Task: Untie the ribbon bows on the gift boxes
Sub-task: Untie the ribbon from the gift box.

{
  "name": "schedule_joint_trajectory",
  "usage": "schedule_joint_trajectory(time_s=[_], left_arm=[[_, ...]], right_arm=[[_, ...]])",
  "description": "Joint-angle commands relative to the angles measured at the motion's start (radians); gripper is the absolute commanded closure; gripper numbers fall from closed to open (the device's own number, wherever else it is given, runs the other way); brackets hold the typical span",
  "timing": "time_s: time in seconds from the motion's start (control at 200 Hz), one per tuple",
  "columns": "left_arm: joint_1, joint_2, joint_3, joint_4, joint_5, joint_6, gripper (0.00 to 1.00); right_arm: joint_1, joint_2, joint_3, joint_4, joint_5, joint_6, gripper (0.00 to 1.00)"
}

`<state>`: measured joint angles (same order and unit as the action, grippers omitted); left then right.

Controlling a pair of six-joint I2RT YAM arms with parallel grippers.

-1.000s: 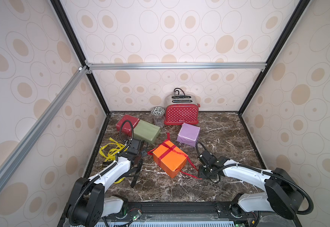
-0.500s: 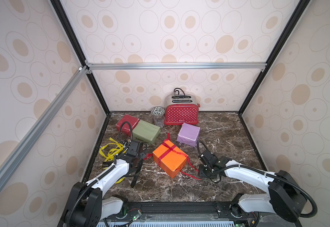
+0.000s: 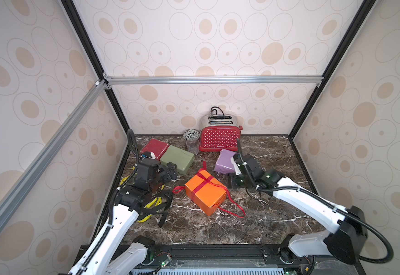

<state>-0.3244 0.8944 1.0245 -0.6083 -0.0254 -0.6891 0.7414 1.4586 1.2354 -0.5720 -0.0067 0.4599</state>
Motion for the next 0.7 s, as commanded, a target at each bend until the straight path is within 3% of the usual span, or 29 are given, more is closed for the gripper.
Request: schedule_joint_trajectory(time_s=[0.0, 0.13, 0.281, 0.556, 0.696], left_arm=[[0.006, -0.023, 0.011, -0.201, -0.009, 0.214, 0.01], [0.008, -0.073, -0.129, -0.148, -0.049, 0.224, 0.01], [0.008, -0.081, -0.117, -0.144, -0.015, 0.232, 0.01], [0.008, -0.105, -0.126, -0.144, 0.001, 0.237, 0.01], [0.008, -0.117, -0.128, -0.142, 0.001, 0.241, 0.01]], right_arm=[[0.048, 0.154, 0.152, -0.158, -0.028, -0.134, 0.42], [0.066, 0.299, 0.306, -0.248, -0.016, -0.164, 0.48], [0.078, 0.384, 0.391, -0.288, 0.023, -0.205, 0.50], [0.085, 0.478, 0.490, -0.351, 0.034, -0.220, 0.76], [0.087, 0.483, 0.492, -0.356, 0.037, -0.213, 0.83]])
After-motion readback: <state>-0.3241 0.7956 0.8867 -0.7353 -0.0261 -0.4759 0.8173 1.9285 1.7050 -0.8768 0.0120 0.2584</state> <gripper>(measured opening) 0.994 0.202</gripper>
